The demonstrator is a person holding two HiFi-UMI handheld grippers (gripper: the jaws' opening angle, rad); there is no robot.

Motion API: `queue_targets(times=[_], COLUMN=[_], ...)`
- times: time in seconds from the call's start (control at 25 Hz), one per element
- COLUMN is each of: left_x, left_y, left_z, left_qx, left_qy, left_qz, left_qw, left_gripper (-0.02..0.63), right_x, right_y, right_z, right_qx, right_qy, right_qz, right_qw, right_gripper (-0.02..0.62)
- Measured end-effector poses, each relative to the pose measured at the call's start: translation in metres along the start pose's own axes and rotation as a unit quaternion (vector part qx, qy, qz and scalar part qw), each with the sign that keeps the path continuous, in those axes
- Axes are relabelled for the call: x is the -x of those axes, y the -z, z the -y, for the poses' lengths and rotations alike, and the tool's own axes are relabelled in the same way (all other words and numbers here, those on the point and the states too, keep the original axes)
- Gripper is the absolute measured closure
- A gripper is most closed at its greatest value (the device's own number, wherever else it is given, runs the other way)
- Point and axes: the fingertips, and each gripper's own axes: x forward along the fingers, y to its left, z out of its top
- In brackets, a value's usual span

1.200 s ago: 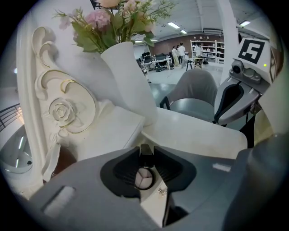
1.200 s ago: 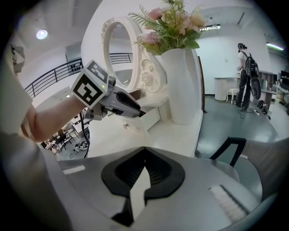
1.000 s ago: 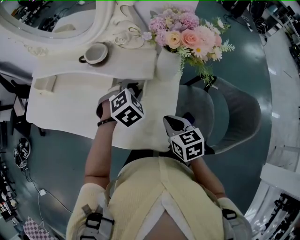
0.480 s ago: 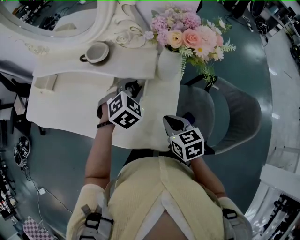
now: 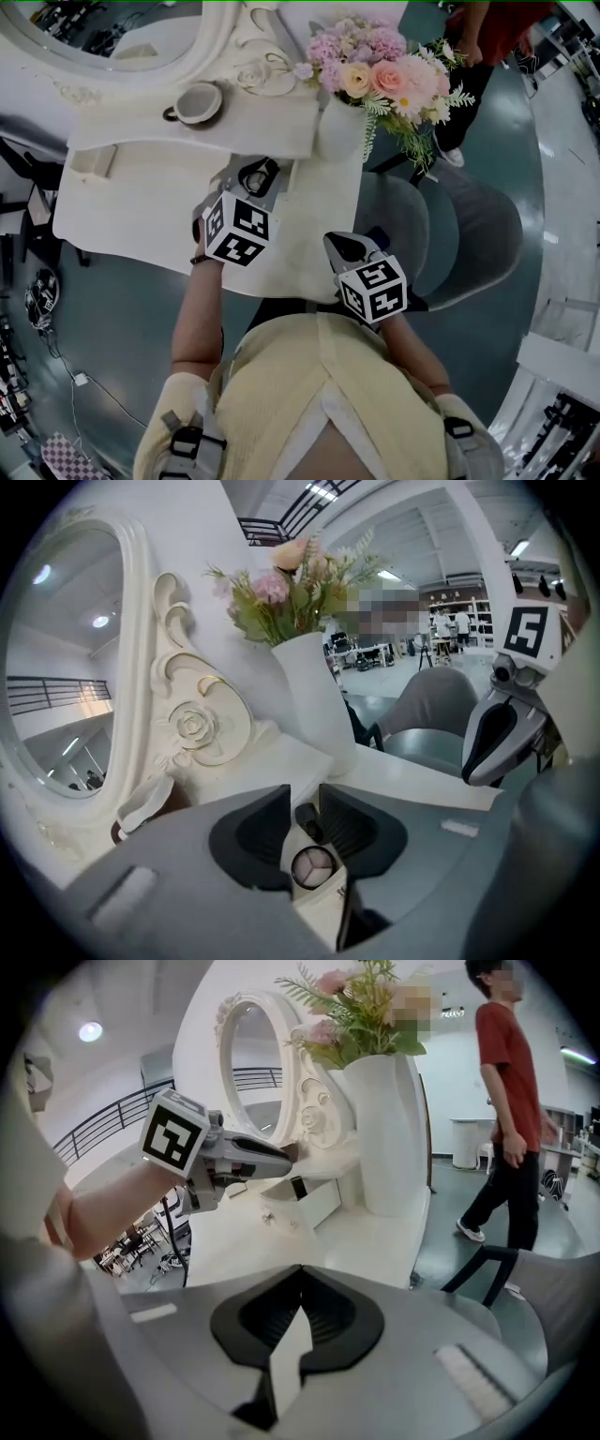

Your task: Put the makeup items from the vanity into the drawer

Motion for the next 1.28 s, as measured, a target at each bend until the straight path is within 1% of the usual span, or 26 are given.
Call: queue_targets(times=[0.08, 0.16, 0.32, 0.36, 0.44, 0.52, 0.64, 0.76, 0.84, 0.92, 1.04, 1.2, 1.28], left_x=[0.008, 0.016, 0.029, 0.032, 0.038, 0.045, 0.056, 0.063, 0.065, 0.066, 0.072, 0.080, 0.084], left_y=[-0.006, -0.010, -0.012, -0.011, -0.009, -0.007, -0.006, -0.005, -0.001, 0.004, 0.010, 0.017, 0.024], left_z=[-0.005, -0.009, -0.015, -0.016, -0.017, -0.018, -0.019, -0.019, -0.016, -0.012, -0.009, -0.007, -0.006], left_qx=[0.020, 0.033, 0.045, 0.052, 0.080, 0.125, 0.193, 0.236, 0.254, 0.263, 0.275, 0.303, 0.313], left_qy=[-0.010, -0.021, -0.045, -0.048, -0.048, -0.043, -0.026, -0.009, 0.001, 0.005, 0.004, 0.000, -0.008], left_qz=[0.024, 0.041, 0.059, 0.062, 0.066, 0.073, 0.097, 0.116, 0.118, 0.113, 0.114, 0.122, 0.120], left_qw=[0.9995, 0.9984, 0.9962, 0.9955, 0.9935, 0.9886, 0.9761, 0.9647, 0.9601, 0.9580, 0.9547, 0.9451, 0.9421], left_gripper=[0.536, 0.537, 0.545, 0.561, 0.563, 0.573, 0.598, 0.598, 0.598, 0.600, 0.600, 0.600, 0.600], right_x=[0.000, 0.000, 0.002, 0.003, 0.004, 0.004, 0.004, 0.002, 0.001, -0.001, -0.002, -0.004, -0.004], right_y=[0.000, 0.000, -0.002, -0.002, -0.003, -0.004, -0.005, -0.007, -0.008, -0.009, -0.011, -0.011, -0.011], right_z=[0.000, -0.002, -0.004, -0.004, -0.004, -0.003, -0.004, -0.005, -0.007, -0.010, -0.013, -0.017, -0.017], right_qx=[0.003, 0.006, 0.012, 0.013, 0.015, 0.018, 0.021, 0.024, 0.027, 0.029, 0.032, 0.035, 0.036], right_qy=[-0.001, -0.003, -0.007, -0.007, -0.007, -0.008, -0.009, -0.011, -0.014, -0.016, -0.020, -0.023, -0.024], right_qz=[0.000, 0.000, 0.002, 0.002, 0.003, 0.004, 0.004, 0.004, 0.004, 0.003, 0.003, 0.002, 0.002], right_qw=[1.000, 1.000, 1.000, 1.000, 1.000, 1.000, 1.000, 1.000, 1.000, 0.999, 0.999, 0.999, 0.999], right_gripper=[0.592, 0.592, 0.592, 0.592, 0.592, 0.592, 0.592, 0.592, 0.592, 0.592, 0.592, 0.592, 0.592])
